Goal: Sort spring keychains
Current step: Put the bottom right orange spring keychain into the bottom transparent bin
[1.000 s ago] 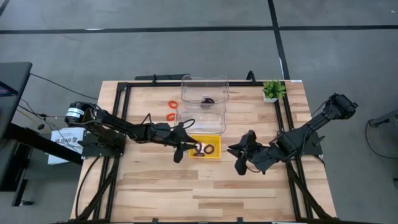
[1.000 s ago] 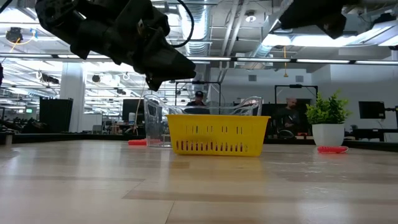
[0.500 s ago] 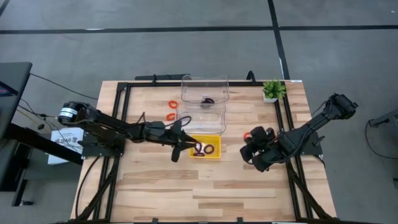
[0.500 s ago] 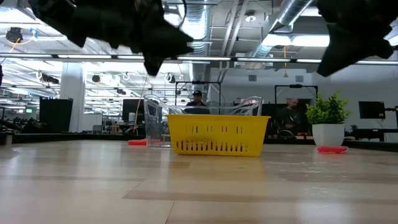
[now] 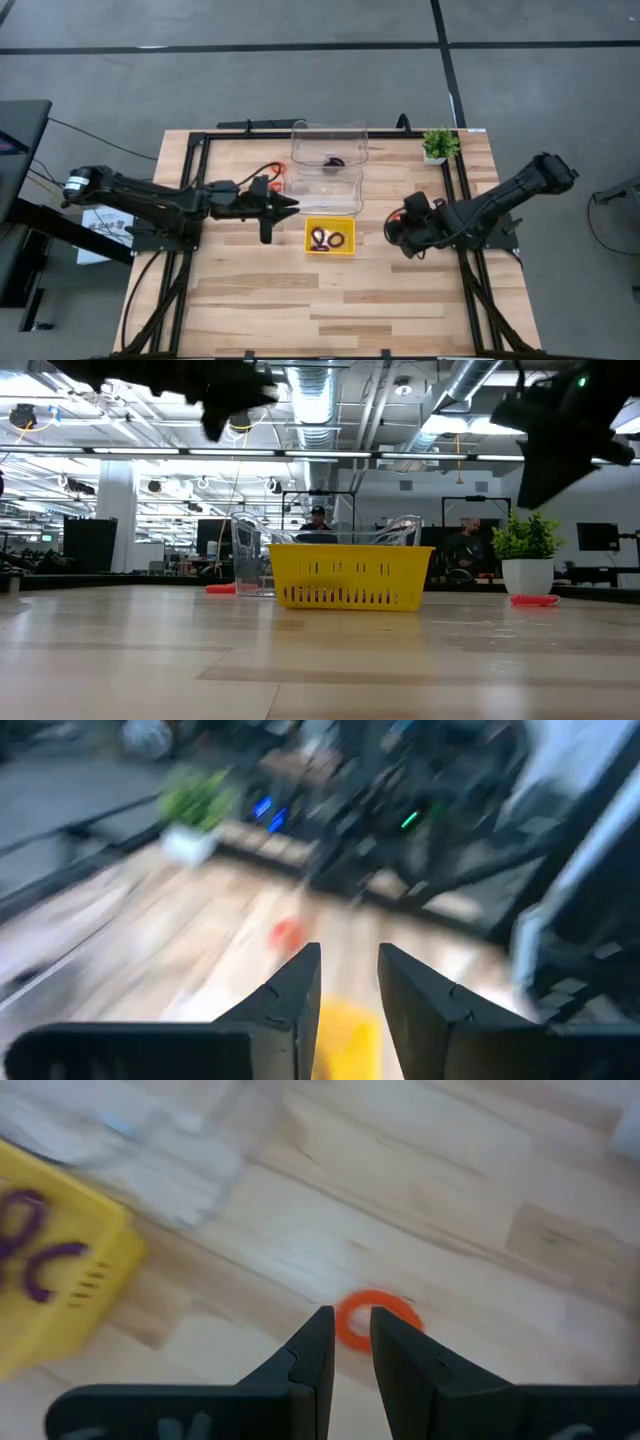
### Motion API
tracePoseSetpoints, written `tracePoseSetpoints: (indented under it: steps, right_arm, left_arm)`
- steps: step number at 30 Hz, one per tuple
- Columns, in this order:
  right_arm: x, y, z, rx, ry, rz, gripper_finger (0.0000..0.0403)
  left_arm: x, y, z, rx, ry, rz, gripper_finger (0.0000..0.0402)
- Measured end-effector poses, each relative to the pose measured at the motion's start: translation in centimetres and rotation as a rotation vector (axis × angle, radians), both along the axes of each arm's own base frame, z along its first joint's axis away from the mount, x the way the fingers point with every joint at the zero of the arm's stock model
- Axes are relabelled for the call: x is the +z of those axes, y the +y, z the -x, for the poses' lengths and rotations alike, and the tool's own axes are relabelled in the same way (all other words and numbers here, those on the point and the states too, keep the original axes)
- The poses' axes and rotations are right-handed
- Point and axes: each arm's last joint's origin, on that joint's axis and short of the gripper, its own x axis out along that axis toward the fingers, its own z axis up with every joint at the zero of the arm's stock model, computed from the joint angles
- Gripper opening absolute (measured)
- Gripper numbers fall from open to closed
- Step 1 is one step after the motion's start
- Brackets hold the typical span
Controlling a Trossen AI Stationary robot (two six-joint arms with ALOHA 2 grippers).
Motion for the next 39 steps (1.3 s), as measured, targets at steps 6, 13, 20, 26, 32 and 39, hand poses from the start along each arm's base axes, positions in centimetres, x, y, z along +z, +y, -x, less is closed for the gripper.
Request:
tracePoseSetpoints:
  steps: [6,13,20,26,32,39]
  right_arm:
    - [-2.1,-1.3,0.2,-0.054,0.047,-0.053,0.006]
    - [-3.4,-1.7,-0.3,-0.078,-0.053,-0.044,0.006]
    - [-4.1,-2.4,-0.5,-0.079,-0.035,-0.089,0.006]
    - [-4.1,-3.3,-0.7,-0.129,-0.024,-0.152,0.006]
    - [-4.1,-4.3,-1.2,-0.171,-0.056,-0.235,0.006]
    - [-4.4,-4.4,-1.9,-0.158,-0.079,-0.265,0.0069]
  left_arm:
    - [-1.4,0.6,2.1,0.152,0.243,-0.004,0.01]
    - [-2.0,2.1,3.2,0.284,0.369,-0.096,0.01]
    - [-1.2,4.4,4.1,0.362,0.352,-0.151,0.01]
    - [-0.3,5.7,5.0,0.309,0.324,-0.192,0.01]
    - [-0.2,6.8,5.5,0.285,0.33,-0.194,0.01]
    - [-0.4,7.5,5.5,0.271,0.358,-0.238,0.01]
